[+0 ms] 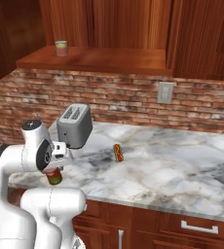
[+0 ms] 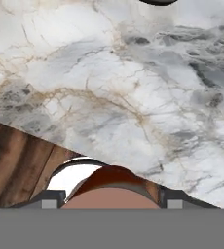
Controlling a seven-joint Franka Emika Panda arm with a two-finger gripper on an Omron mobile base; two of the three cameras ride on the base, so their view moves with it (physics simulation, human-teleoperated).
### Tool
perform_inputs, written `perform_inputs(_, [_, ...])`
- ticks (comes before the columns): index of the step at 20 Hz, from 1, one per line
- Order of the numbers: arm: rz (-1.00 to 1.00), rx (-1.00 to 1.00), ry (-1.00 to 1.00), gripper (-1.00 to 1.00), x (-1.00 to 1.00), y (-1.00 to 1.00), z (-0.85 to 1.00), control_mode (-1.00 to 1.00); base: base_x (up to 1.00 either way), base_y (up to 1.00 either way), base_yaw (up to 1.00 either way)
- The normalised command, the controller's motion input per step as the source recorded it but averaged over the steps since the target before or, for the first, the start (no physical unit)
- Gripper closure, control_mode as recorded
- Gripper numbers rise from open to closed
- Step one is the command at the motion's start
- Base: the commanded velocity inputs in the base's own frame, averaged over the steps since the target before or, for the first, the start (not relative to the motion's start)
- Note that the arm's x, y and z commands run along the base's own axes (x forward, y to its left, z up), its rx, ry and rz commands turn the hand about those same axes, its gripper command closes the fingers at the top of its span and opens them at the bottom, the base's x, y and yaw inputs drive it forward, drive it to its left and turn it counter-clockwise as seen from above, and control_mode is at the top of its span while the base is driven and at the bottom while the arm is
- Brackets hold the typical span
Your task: Restock the canned food cabinet by taking the new fresh canned food from the counter and placing it in the cabinet. Then, take the old canned food from the cabinet and place it on the counter.
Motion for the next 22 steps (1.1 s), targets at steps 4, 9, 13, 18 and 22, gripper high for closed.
perform_inputs(4, [-0.04,0.18,-0.49,1.0,-0.68,-0.84,1.0,-1.0,0.0,0.0,0.0])
perform_inputs(9, [-0.08,0.2,-0.5,1.0,-0.45,-0.66,1.0,-1.0,0.0,0.0,0.0])
perform_inputs(13, [-0.13,0.12,-0.47,1.0,-0.1,-0.31,1.0,-1.0,0.0,0.0,0.0])
perform_inputs(18, [-0.17,0.02,-0.41,1.0,0.02,-0.01,1.0,-1.0,0.0,0.0,0.0])
perform_inputs(22, [-0.17,0.0,-0.29,1.0,0.25,0.0,1.0,-1.0,0.0,0.0,0.0])
